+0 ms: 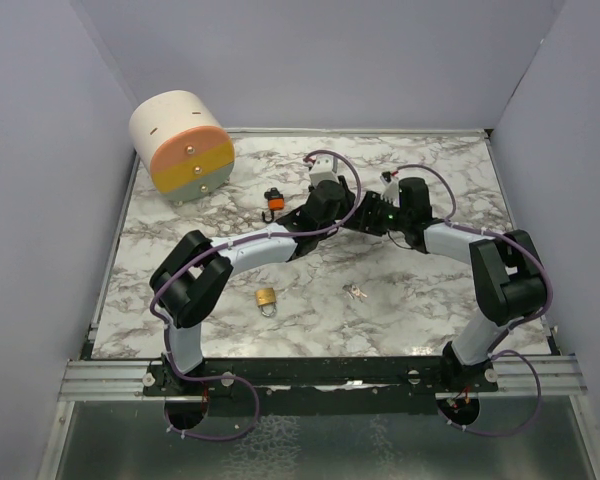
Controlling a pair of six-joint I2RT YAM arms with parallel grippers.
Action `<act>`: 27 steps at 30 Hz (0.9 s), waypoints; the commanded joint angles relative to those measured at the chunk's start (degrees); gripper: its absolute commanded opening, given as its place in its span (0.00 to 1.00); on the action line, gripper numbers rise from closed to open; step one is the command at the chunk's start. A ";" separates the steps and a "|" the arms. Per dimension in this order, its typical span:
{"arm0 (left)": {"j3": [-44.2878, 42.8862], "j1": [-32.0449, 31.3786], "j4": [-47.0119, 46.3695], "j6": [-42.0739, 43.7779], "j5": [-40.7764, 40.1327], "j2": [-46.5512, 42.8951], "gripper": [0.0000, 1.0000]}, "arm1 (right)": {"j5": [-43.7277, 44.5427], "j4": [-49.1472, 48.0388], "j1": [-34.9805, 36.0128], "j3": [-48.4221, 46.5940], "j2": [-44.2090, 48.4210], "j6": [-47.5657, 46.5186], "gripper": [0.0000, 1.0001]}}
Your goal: Unlock with the key
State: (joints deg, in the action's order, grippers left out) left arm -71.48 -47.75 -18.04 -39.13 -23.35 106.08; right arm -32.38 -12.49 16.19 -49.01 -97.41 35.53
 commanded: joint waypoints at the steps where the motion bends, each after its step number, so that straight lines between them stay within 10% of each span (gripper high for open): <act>1: -0.50 -0.08 -2.47 0.11 0.88 0.10 0.00 | -0.55 -3.03 0.07 -0.27 0.98 0.49 0.48; 14: -0.49 1.77 -1.23 2.00 -0.18 -0.70 0.00 | 6.30 3.37 -0.22 0.14 2.72 -0.01 0.48; 27: -15.56 5.57 22.73 5.99 -15.16 9.20 0.00 | 13.00 4.91 -2.19 3.73 14.67 -3.23 0.48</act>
State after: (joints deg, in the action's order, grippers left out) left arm -83.15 -42.48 -3.86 -34.72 -31.57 111.18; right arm -23.22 -8.03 14.52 -45.30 -87.00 34.46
